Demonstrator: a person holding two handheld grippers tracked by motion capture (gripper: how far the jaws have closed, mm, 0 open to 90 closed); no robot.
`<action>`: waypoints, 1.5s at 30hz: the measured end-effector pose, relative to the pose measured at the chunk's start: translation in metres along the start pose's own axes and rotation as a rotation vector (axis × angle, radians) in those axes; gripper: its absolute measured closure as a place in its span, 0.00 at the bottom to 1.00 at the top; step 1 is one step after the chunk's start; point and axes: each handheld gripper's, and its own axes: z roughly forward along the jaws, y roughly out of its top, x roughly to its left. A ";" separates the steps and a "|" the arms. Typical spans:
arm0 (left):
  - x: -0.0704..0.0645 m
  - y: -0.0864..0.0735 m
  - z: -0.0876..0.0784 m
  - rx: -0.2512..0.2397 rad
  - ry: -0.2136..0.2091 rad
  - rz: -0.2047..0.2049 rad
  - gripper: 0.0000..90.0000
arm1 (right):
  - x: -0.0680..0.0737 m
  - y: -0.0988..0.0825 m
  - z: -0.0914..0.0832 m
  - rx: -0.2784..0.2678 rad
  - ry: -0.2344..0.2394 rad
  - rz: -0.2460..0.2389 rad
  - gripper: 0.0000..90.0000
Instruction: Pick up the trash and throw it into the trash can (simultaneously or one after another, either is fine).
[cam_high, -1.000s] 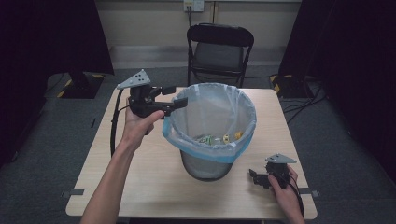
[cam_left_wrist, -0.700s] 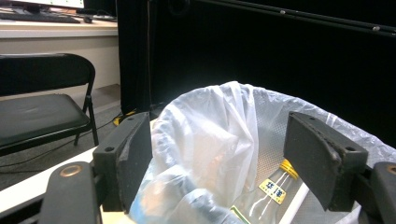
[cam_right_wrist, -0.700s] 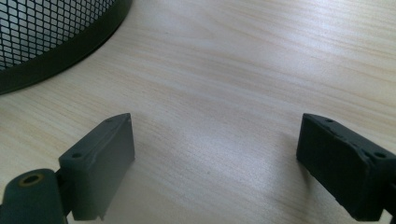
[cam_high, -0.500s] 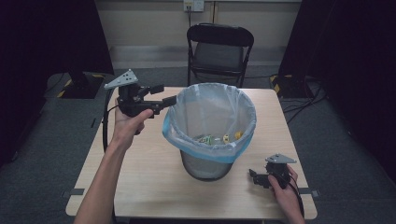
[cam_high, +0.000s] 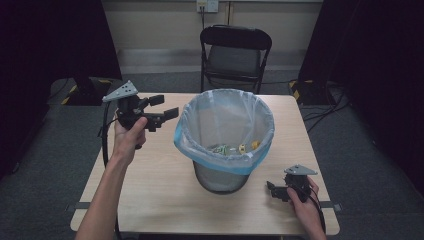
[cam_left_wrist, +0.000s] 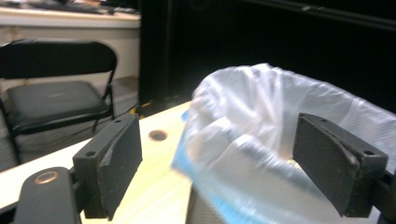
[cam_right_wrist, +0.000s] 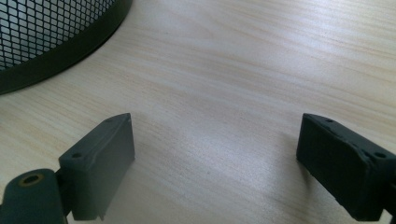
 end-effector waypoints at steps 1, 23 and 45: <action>0.002 -0.002 -0.002 -0.003 -0.003 0.002 0.17 | 0.000 0.000 0.000 0.000 0.000 0.000 0.12; 0.020 -0.045 -0.037 0.055 0.084 -0.031 0.17 | 0.000 0.000 0.000 0.000 0.000 0.000 0.12; 0.039 -0.093 -0.057 0.182 0.205 -0.069 0.19 | 0.000 0.000 0.000 0.000 0.000 0.001 0.12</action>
